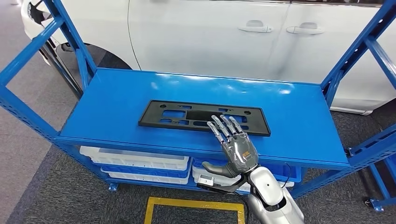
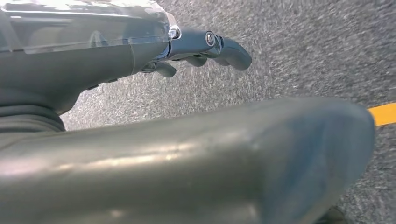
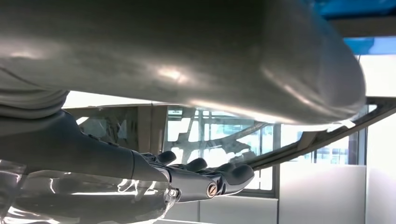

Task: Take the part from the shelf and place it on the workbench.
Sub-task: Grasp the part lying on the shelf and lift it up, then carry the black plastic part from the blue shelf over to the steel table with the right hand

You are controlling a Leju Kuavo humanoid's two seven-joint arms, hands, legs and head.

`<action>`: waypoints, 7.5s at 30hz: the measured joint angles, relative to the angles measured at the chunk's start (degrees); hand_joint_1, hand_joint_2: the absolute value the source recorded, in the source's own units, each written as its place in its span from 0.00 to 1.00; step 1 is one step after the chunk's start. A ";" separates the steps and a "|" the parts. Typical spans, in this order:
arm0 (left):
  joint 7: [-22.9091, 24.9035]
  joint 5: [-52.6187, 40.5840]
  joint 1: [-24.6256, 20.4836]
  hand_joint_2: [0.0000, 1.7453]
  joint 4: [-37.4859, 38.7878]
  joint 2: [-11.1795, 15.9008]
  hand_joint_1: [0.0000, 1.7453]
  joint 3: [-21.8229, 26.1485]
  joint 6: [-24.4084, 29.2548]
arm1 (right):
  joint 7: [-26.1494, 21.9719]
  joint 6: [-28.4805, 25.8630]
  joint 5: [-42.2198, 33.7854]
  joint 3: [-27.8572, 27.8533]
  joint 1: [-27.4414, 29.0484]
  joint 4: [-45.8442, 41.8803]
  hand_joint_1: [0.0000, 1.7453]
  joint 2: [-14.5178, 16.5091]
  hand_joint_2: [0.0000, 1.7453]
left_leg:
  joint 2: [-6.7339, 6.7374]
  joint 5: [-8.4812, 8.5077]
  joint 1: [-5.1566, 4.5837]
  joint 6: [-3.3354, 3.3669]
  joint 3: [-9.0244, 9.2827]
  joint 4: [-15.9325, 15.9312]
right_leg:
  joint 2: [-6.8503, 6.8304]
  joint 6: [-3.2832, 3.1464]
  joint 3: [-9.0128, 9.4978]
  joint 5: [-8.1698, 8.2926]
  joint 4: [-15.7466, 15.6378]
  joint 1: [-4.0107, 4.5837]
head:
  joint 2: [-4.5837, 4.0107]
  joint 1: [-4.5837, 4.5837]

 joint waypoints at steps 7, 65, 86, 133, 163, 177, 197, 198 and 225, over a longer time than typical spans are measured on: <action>0.00 -0.01 -0.05 0.00 0.00 -0.01 0.00 -0.02 0.09 | 0.00 -0.01 0.00 -0.03 -0.07 -0.02 0.00 0.02 0.00 | 0.14 -4.45 0.15 -2.04 -2.80 6.93 | 0.01 -1.70 1.38 0.10 -2.30 -0.23 | 0.00 0.00; -1.18 1.17 0.22 0.00 0.00 -0.11 0.00 -0.02 -0.67 | 2.92 -0.67 6.10 3.73 -8.38 8.79 0.00 -3.55 1.00 | 0.09 0.51 -0.16 -0.67 -0.56 -0.18 | 0.02 -0.66 0.81 0.06 -1.74 0.30 | 0.00 0.00; -1.20 1.97 0.25 0.00 0.00 -0.13 0.00 0.04 -0.71 | 6.35 -3.07 6.97 6.25 -21.42 30.59 0.00 -2.06 1.00 | 0.13 1.24 0.28 0.57 -1.07 -0.33 | -0.06 0.97 -5.42 -7.13 12.15 -0.16 | 0.00 0.00; -1.45 2.89 0.80 0.00 0.00 -0.09 0.00 0.22 0.18 | 7.11 -5.11 6.52 7.58 -28.31 43.86 0.98 -0.02 1.00 | 0.14 -6.07 0.28 -2.11 -7.17 13.24 | -0.08 -1.90 0.65 0.71 -2.26 -0.17 | 0.00 0.00; -1.36 2.96 0.88 0.00 0.00 0.02 0.00 0.38 0.18 | 2.25 -3.55 1.79 8.15 -29.27 45.36 1.00 0.75 1.00 | 0.12 -5.46 0.16 -2.05 -5.92 11.15 | -0.02 -1.94 0.36 0.66 -1.93 -0.18 | 0.00 0.00; -1.79 3.08 0.97 0.00 0.00 0.05 0.00 0.46 0.02 | -12.68 10.05 -26.92 4.30 -28.81 35.87 1.00 0.78 1.00 | 0.15 1.60 0.24 0.49 -1.42 -0.29 | 0.32 0.61 -2.30 -3.54 4.54 0.05 | 0.00 0.00; -2.31 3.56 1.26 0.00 0.00 0.02 0.00 0.49 -0.32 | -12.63 11.40 -34.74 4.71 -27.65 26.72 1.00 -0.95 1.00 | 0.16 -6.10 0.31 -2.43 -9.68 17.46 | 0.00 -2.00 0.25 0.61 -1.76 0.04 | 0.00 0.00; -2.30 3.57 1.26 0.00 0.00 0.02 0.00 0.49 -0.34 | -12.39 11.45 -34.75 4.81 -27.74 26.00 1.00 -1.07 1.00 | 0.16 -4.73 0.34 -2.42 -8.92 15.76 | 0.02 -1.98 0.26 0.55 -1.69 0.04 | 0.00 0.00; -3.90 4.40 1.37 0.25 0.02 -0.25 0.00 0.57 -0.18 | -16.88 32.20 -69.45 7.49 -25.76 -6.42 1.00 -5.40 1.00 | 0.11 -2.80 0.22 -1.93 -4.24 6.15 | 0.09 -1.87 0.01 0.38 -1.55 0.07 | 0.00 0.00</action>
